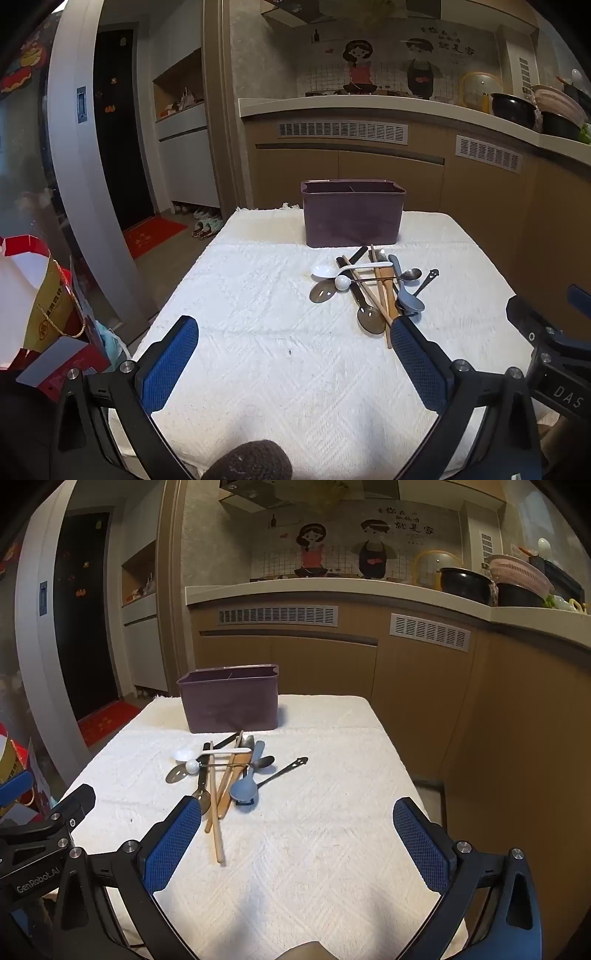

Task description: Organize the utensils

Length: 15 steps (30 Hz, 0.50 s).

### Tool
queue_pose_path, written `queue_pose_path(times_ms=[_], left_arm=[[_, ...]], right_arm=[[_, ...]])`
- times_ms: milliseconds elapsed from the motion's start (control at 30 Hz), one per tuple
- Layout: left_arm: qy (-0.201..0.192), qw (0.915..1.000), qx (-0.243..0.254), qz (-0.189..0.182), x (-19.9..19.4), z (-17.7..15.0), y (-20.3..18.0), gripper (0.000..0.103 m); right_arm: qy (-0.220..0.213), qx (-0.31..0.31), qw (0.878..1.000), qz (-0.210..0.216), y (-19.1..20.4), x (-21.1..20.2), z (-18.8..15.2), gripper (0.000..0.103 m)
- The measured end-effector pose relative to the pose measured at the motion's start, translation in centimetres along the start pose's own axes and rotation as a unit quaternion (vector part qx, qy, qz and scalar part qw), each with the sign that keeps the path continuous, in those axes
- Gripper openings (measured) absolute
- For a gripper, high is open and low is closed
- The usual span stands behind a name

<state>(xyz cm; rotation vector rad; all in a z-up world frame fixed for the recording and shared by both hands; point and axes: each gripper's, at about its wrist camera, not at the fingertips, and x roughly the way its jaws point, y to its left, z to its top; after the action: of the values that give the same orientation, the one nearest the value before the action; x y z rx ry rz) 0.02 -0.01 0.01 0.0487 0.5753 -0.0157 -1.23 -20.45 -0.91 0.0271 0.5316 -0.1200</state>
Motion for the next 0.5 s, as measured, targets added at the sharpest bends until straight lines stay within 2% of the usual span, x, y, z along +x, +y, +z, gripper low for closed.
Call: queue_pose_path(times_ms=[500], left_arm=[[0.001, 0.9999, 0.009, -0.010, -0.16, -0.25, -0.42, 0.103]], right_arm=[[0.003, -0.013, 1.000, 0.001, 0.27, -0.15, -0.32, 0.103]])
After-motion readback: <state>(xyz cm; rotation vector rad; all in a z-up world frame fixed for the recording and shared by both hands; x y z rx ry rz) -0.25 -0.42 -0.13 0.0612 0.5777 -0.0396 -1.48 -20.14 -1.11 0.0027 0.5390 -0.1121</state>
